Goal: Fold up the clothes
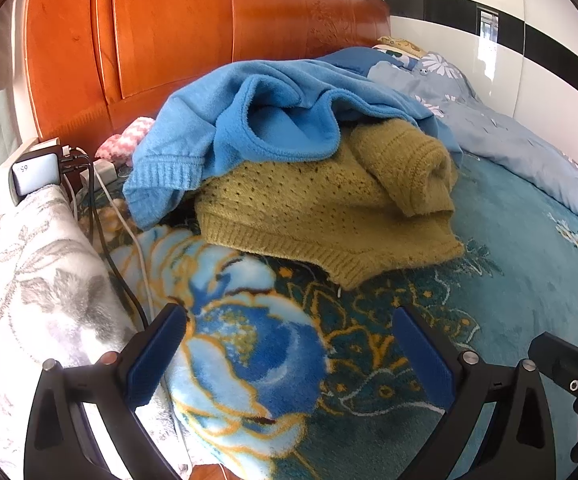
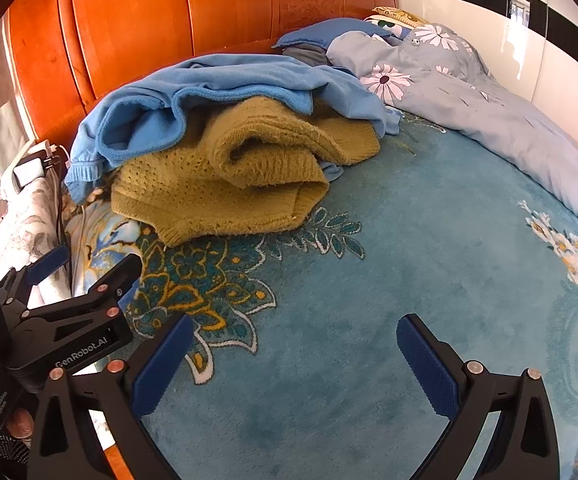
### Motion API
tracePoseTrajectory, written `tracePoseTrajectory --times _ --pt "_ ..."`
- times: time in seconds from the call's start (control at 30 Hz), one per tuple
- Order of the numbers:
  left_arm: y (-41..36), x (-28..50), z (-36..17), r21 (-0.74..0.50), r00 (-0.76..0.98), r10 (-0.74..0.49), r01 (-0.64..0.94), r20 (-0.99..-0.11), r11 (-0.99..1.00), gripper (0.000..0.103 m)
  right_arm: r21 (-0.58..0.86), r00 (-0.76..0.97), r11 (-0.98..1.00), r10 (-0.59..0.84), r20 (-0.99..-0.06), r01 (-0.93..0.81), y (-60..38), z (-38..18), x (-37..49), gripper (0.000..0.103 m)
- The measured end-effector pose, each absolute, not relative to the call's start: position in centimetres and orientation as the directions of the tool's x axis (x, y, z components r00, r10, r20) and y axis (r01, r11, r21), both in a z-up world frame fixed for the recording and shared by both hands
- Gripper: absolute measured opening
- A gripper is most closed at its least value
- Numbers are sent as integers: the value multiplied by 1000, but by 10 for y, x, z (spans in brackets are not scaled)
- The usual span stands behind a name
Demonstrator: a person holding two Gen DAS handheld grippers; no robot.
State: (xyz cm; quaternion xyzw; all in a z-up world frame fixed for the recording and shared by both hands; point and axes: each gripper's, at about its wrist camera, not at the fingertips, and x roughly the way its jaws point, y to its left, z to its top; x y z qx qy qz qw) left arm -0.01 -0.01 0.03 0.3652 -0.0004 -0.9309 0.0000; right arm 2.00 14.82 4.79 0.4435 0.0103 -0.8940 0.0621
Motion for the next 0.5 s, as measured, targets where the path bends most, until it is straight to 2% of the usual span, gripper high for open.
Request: tracePoseTrajectory --times 0.5 --pt "8 0 -3 6 -731 -2 -3 -682 -1000 103 32 -583 -993 -94 -807 117 150 38 24 103"
